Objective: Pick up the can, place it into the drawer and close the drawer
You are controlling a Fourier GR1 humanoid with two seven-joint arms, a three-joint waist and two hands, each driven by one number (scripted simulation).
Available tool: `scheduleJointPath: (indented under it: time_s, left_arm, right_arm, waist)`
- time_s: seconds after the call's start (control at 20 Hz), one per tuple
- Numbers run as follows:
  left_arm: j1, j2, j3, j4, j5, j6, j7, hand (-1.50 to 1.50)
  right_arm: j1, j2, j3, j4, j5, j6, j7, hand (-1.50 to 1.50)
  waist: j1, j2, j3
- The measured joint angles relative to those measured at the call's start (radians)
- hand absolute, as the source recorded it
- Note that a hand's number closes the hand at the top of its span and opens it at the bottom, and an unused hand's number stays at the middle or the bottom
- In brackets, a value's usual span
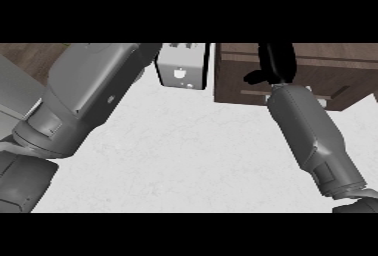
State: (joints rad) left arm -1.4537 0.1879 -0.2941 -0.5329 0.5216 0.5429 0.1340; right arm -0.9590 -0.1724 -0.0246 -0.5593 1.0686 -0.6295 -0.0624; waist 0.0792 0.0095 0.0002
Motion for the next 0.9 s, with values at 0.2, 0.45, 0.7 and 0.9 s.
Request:
scheduleJointPath:
  time_s: [0.2,0.45,0.7,0.9]
  left_arm:
    - [0.036,0.023,-0.010,-0.057,-0.008,-0.007,0.024,-1.50]
    - [0.092,0.061,-0.017,-0.135,-0.012,-0.021,0.047,-1.50]
    - [0.142,0.091,-0.026,-0.205,-0.016,-0.033,0.070,-1.50]
    - [0.194,0.105,-0.027,-0.262,-0.014,-0.036,0.074,-1.50]
  right_arm:
    - [-0.077,-0.009,-0.019,0.095,0.012,-0.017,0.000,-1.50]
    - [-0.140,-0.024,-0.039,0.178,0.011,-0.006,-0.016,-1.50]
    - [-0.173,-0.023,-0.070,0.222,-0.016,0.011,-0.062,-1.50]
    - [-0.180,-0.019,-0.107,0.229,-0.057,0.016,-0.142,-1.50]
  waist:
    - [0.014,0.006,0.001]
    - [0.028,0.013,0.005]
    - [0.029,0.018,0.008]
    - [0.023,0.022,0.010]
